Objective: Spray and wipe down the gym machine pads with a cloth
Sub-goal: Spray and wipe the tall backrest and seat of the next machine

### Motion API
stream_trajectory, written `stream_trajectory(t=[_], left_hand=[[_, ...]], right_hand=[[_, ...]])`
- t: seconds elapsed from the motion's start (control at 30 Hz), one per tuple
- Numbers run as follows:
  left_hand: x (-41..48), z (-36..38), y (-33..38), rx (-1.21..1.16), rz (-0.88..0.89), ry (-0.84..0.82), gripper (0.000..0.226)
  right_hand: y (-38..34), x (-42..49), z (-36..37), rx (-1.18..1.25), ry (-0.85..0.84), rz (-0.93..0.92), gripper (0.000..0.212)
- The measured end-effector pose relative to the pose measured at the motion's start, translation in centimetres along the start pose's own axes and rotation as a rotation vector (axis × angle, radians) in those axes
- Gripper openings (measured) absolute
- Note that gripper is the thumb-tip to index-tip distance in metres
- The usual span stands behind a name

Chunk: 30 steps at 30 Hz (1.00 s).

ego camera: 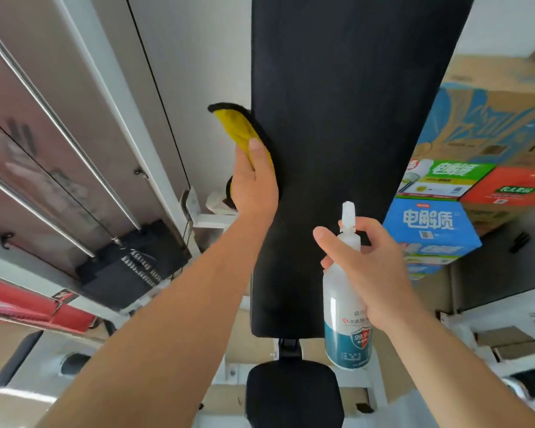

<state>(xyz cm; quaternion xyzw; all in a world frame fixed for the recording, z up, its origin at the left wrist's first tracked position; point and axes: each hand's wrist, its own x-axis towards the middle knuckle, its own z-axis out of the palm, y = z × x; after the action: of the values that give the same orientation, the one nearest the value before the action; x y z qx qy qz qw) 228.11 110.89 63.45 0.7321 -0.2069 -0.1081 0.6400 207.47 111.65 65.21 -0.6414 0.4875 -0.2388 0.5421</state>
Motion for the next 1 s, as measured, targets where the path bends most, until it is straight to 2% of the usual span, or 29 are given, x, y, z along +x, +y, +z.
stream_trajectory(t=[0.13,0.2,0.27,0.3,0.43,0.57,0.7,0.73,0.77,0.87,0.9,0.93,1.0], left_hand=[[-8.7,0.1,-13.4,-0.005,-0.399,-0.056,0.064],[-12.0,-0.4,-19.6,-0.024,-0.678,-0.085,0.074],[-12.8,-0.8,-23.9,-0.124,-0.916,-0.096,0.086],[-13.0,-1.2,-25.6,-0.165,-0.971,-0.108,0.085],[-15.0,-1.9,-29.2,-0.124,-1.035,-0.165,0.070],[-17.3,-3.6,-32.9,-0.017,-1.053,-0.246,0.082],[-21.6,-5.3,-31.3,0.032,-1.178,-0.381,0.045],[-23.4,-5.9,-30.9,0.040,-1.206,-0.382,0.047],[-25.0,-6.3,-32.8,0.032,-1.233,-0.377,0.059],[-30.2,-7.5,-41.6,0.051,-1.266,-0.305,0.122],[-31.6,-8.2,-41.2,0.038,-1.281,-0.290,0.138],[-32.5,-8.8,-39.7,0.028,-1.318,-0.278,0.143],[-34.3,-9.6,-33.1,0.079,-1.285,-0.232,0.125]], right_hand=[[4.9,-1.4,0.8,0.023,-0.025,0.049,0.042],[8.0,-2.2,1.2,0.048,-0.019,0.089,0.042],[10.7,-2.9,1.5,0.053,-0.018,0.121,0.041],[12.2,-3.4,1.8,0.046,-0.017,0.139,0.040],[18.4,-5.5,2.4,0.015,-0.010,0.211,0.046],[21.3,-7.9,2.2,0.031,0.012,0.269,0.049],[22.0,-10.2,1.1,0.026,-0.008,0.296,0.047],[21.8,-10.6,0.7,0.018,-0.030,0.296,0.048],[21.8,-11.0,0.4,0.020,-0.051,0.304,0.048],[22.3,-11.9,-0.7,-0.006,-0.107,0.308,0.049],[22.7,-12.2,-1.1,-0.008,-0.120,0.303,0.050],[23.0,-12.5,-1.3,0.004,-0.132,0.304,0.051],[23.7,-13.4,-2.2,0.022,-0.159,0.316,0.050]])
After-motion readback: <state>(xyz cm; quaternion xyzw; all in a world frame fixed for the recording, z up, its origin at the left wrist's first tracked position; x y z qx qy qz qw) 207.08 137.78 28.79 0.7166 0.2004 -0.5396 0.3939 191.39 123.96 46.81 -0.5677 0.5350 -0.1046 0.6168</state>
